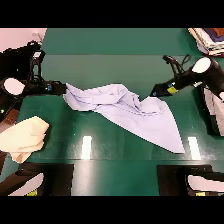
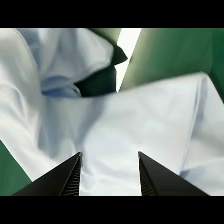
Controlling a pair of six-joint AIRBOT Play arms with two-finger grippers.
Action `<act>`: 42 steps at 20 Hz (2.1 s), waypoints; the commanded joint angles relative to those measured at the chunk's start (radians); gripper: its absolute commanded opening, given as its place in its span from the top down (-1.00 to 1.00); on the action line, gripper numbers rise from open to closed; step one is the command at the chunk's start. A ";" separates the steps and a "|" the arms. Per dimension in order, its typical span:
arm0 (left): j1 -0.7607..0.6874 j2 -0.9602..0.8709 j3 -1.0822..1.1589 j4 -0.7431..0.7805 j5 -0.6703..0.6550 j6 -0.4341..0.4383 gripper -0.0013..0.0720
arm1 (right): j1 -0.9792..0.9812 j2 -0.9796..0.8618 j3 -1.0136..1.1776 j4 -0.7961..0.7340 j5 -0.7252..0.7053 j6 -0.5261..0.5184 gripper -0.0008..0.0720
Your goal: Fold the shirts.
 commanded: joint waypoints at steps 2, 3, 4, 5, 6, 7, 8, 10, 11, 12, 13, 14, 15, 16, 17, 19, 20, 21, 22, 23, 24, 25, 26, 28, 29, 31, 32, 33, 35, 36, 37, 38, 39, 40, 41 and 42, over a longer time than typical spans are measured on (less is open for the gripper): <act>-0.001 -0.001 -0.002 -0.005 -0.013 -0.006 0.90 | -0.103 -0.006 -0.144 0.039 0.007 -0.006 -0.15; -0.001 -0.001 -0.002 -0.005 -0.019 -0.005 0.90 | -0.125 -0.027 -0.155 0.065 -0.001 -0.006 -0.15; -0.001 -0.001 -0.002 -0.005 -0.023 -0.005 0.90 | -0.138 -0.051 -0.161 0.090 -0.011 -0.010 -0.15; -0.001 -0.001 -0.002 -0.005 -0.027 -0.005 0.90 | -0.143 -0.074 -0.157 0.095 -0.015 -0.010 -0.15; -0.001 -0.001 -0.002 -0.005 -0.027 -0.006 0.90 | -0.143 -0.097 -0.149 0.098 -0.019 -0.010 -0.15; -0.001 -0.001 -0.002 -0.005 -0.027 -0.006 0.90 | -0.143 -0.116 -0.142 0.105 -0.018 -0.010 -0.15; -0.001 -0.001 -0.002 -0.005 -0.027 -0.006 0.90 | -0.141 -0.135 -0.132 0.106 -0.013 -0.010 -0.15; -0.001 -0.001 -0.002 -0.005 -0.027 -0.006 0.90 | -0.141 -0.159 -0.114 0.117 0.010 -0.010 -0.15; -0.001 -0.001 -0.002 -0.005 -0.028 -0.006 0.90 | -0.141 -0.163 -0.109 0.137 0.033 -0.010 -0.15; -0.001 -0.001 -0.002 -0.005 -0.030 -0.006 0.90 | -0.141 -0.161 -0.107 0.146 0.056 -0.011 -0.14; -0.001 -0.001 -0.002 -0.005 -0.035 -0.006 0.90 | -0.141 -0.155 -0.107 0.147 0.079 -0.011 -0.05; -0.001 0.000 -0.002 -0.005 -0.046 -0.005 0.90 | -0.141 -0.146 -0.107 0.143 0.106 -0.012 0.38; -0.001 0.000 -0.002 -0.005 -0.060 -0.005 0.90 | -0.141 -0.138 -0.107 0.145 0.134 -0.037 0.75; -0.001 0.000 -0.002 -0.004 -0.077 -0.005 0.90 | -0.141 -0.130 -0.107 0.144 0.156 -0.062 0.90; 0.000 0.002 -0.001 -0.005 -0.092 -0.006 0.90 | -0.141 -0.121 -0.107 0.145 0.171 -0.067 0.94; 0.000 0.014 0.008 -0.004 -0.114 -0.014 0.90 | -0.141 -0.087 -0.107 0.145 0.172 -0.068 0.94; 0.000 0.027 0.030 0.002 -0.127 -0.034 0.90 | -0.141 -0.057 -0.107 0.145 0.159 -0.068 0.94; 0.000 0.043 0.063 0.007 -0.136 -0.040 0.90 | -0.148 -0.011 -0.106 0.145 0.133 -0.068 0.94; 0.000 0.067 0.117 0.010 -0.150 -0.041 0.91 | -0.156 0.038 -0.099 0.146 0.109 -0.067 0.94; 0.000 0.090 0.186 0.015 -0.166 -0.049 0.90 | -0.169 0.089 -0.068 0.146 0.099 -0.067 0.94; 0.000 0.105 0.262 0.025 -0.184 -0.049 0.90 | -0.184 0.136 -0.025 0.145 0.093 -0.067 0.94; 0.000 0.124 0.351 0.033 -0.207 -0.050 0.90 | -0.200 0.185 0.037 0.146 0.089 -0.067 0.94; 0.000 0.141 0.437 0.039 -0.225 -0.050 0.90 | -0.216 0.227 0.105 0.146 0.080 -0.067 0.94; 0.000 0.167 0.622 0.046 -0.256 -0.050 0.90 | -0.248 0.307 0.252 0.146 0.038 -0.066 0.94; 0.000 0.177 0.718 0.050 -0.269 -0.051 0.90 | -0.264 0.346 0.324 0.145 0.010 -0.066 0.94; 0.000 0.188 0.886 0.050 -0.291 -0.057 0.90 | -0.299 0.419 0.441 0.145 -0.039 -0.066 0.94; -0.001 0.188 0.966 0.050 -0.310 -0.059 0.90 | -0.317 0.454 0.482 0.145 -0.059 -0.066 0.94; -0.001 0.188 1.038 0.050 -0.320 -0.070 0.90 | -0.338 0.487 0.521 0.144 -0.069 -0.066 0.94; -0.001 0.188 1.150 0.050 -0.320 -0.100 0.90 | -0.391 0.538 0.591 0.144 -0.058 -0.064 0.94; -0.001 0.188 1.187 0.050 -0.315 -0.112 0.90 | -0.416 0.557 0.618 0.144 -0.052 -0.047 0.94; 0.000 0.188 1.221 0.050 -0.309 -0.123 0.90 | -0.447 0.574 0.644 0.144 -0.038 -0.031 0.94; -0.001 0.188 1.244 0.050 -0.300 -0.128 0.90 | -0.477 0.586 0.666 0.144 -0.014 -0.020 0.94; -0.001 0.188 1.260 0.050 -0.280 -0.128 0.91 | -0.510 0.594 0.686 0.144 0.021 0.010 0.94; -0.001 0.188 1.270 0.050 -0.258 -0.127 0.91 | -0.541 0.596 0.699 0.145 0.060 0.034 0.94; -0.001 0.188 1.268 0.050 -0.236 -0.127 0.91 | -0.564 0.592 0.706 0.145 0.104 0.064 0.94; 0.000 0.188 1.268 0.055 -0.229 -0.126 0.91 | -0.575 0.583 0.705 0.144 0.141 0.087 0.94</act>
